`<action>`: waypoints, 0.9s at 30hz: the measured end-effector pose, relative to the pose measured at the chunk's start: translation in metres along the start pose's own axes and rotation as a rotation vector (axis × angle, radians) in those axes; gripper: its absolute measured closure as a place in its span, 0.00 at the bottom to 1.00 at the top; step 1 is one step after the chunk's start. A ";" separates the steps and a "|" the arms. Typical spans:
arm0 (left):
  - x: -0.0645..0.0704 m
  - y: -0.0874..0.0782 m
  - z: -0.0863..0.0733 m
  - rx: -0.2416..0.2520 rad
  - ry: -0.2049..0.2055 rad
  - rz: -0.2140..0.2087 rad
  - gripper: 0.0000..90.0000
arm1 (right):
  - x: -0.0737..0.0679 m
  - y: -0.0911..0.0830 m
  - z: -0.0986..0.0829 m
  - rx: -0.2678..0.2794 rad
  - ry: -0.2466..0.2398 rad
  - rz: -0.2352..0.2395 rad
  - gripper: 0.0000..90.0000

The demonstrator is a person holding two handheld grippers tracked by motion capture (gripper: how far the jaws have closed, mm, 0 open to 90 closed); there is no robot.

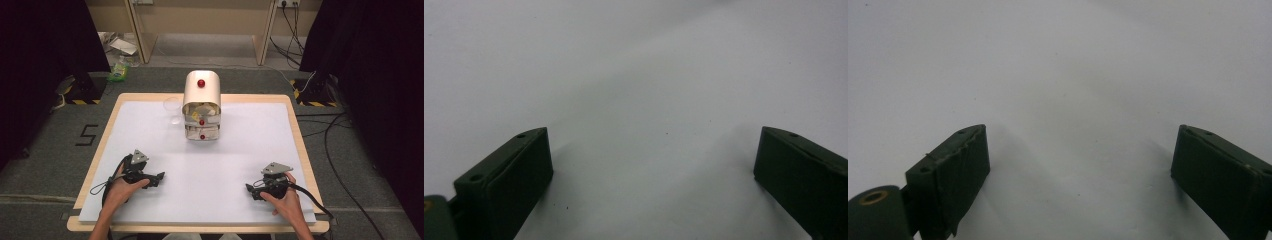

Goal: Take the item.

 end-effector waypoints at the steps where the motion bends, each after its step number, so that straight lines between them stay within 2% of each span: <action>1: 0.000 0.000 0.000 0.002 -0.003 0.000 0.02 | 0.000 0.000 0.000 0.000 0.000 0.000 0.10; 8: 0.000 -0.001 0.001 0.009 0.004 0.002 0.03 | 0.000 0.000 0.000 0.001 -0.002 0.002 0.10; 9: 0.000 -0.001 0.001 0.009 0.004 0.002 0.05 | 0.000 0.000 0.000 0.001 -0.003 0.004 0.09; 10: 0.001 -0.002 0.005 0.038 0.009 -0.011 0.12 | 0.000 0.000 0.000 0.000 -0.003 0.006 0.09; 11: 0.001 -0.002 0.007 0.051 0.015 -0.007 0.23 | 0.000 0.001 0.000 0.000 -0.004 0.008 0.09; 12: 0.001 -0.002 0.009 0.058 0.011 -0.003 0.21 | 0.000 0.001 0.000 0.000 -0.003 0.008 0.09; 13: 0.002 -0.003 0.011 0.064 0.007 -0.006 0.13 | 0.000 0.001 0.000 0.000 -0.003 0.008 0.09; 14: 0.005 -0.004 0.015 0.080 0.004 -0.021 0.14 | 0.000 0.001 0.000 -0.001 -0.003 0.008 0.09; 15: 0.005 -0.004 0.015 0.080 0.004 -0.021 0.21 | 0.000 0.001 0.000 -0.001 -0.003 0.008 0.09; 17: 0.013 -0.008 0.030 0.123 0.012 -0.042 0.14 | 0.000 0.001 0.000 -0.001 -0.004 0.009 0.09; 19: 0.018 -0.011 0.040 0.148 0.029 -0.052 0.18 | 0.000 0.001 0.000 -0.001 -0.004 0.010 0.08; 20: 0.018 -0.011 0.040 0.148 0.029 -0.052 0.15 | 0.000 0.001 0.000 -0.001 -0.004 0.010 0.08; 21: 0.026 -0.012 0.050 0.170 0.037 -0.077 0.18 | -0.001 0.001 0.000 -0.003 -0.004 0.013 0.08; 22: 0.029 -0.012 0.056 0.182 0.044 -0.088 0.16 | -0.001 0.001 0.000 -0.003 -0.004 0.013 0.08; 23: 0.029 -0.012 0.056 0.182 0.044 -0.088 0.17 | -0.001 0.001 0.000 -0.003 -0.004 0.013 0.08; 24: 0.035 -0.011 0.067 0.201 0.056 -0.111 0.16 | -0.001 0.001 0.000 -0.004 -0.004 0.013 0.08; 25: 0.035 -0.011 0.067 0.201 0.056 -0.111 0.17 | -0.001 0.001 0.000 -0.004 -0.004 0.013 0.08; 26: 0.042 -0.009 0.077 0.212 0.067 -0.130 0.17 | -0.001 0.001 0.000 -0.004 -0.004 0.013 0.08; 27: 0.042 -0.009 0.077 0.212 0.067 -0.130 0.17 | -0.001 0.001 0.000 -0.004 -0.004 0.013 0.08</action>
Point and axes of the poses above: each handheld gripper's, and its own axes: y roughly forward along the jaws, z roughly out of its top, x roughly to its right, the point moved 9 cm from there along y, roughly forward along the jaws, and after that the axes turned 15 degrees about x, right-handed, at the moved point
